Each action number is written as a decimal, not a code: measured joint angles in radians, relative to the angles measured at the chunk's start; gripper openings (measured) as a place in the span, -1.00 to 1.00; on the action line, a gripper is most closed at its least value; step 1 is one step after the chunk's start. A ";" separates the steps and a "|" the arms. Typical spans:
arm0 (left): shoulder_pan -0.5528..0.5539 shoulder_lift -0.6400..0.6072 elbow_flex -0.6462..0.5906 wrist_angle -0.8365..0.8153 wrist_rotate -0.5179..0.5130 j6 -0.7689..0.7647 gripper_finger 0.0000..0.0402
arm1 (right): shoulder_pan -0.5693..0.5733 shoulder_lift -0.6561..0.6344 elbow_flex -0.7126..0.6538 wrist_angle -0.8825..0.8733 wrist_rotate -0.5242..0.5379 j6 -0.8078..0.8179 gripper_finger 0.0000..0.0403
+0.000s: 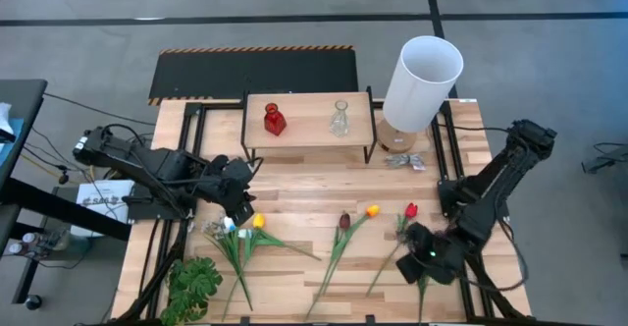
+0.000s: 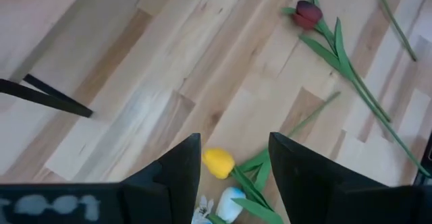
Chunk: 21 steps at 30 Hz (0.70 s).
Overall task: Pick and place flowers into a vace then onto a shelf
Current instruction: Put the violet flowers into the red vase on the shelf
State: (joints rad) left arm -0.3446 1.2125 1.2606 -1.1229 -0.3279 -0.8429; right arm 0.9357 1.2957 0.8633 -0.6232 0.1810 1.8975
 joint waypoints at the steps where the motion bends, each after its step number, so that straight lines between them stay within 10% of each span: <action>1: -0.002 0.000 0.000 0.000 0.001 0.000 -0.19 | 0.020 0.000 0.024 -0.032 0.000 0.033 -1.00; 21: -0.025 0.000 0.000 0.217 0.127 0.338 -0.19 | 0.091 0.360 0.409 -0.426 -0.192 0.401 -1.00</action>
State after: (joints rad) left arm -0.3696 1.2125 1.2606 -0.9054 -0.2013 -0.5050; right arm 1.0271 1.6555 1.2721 -1.0494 -0.0109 2.2987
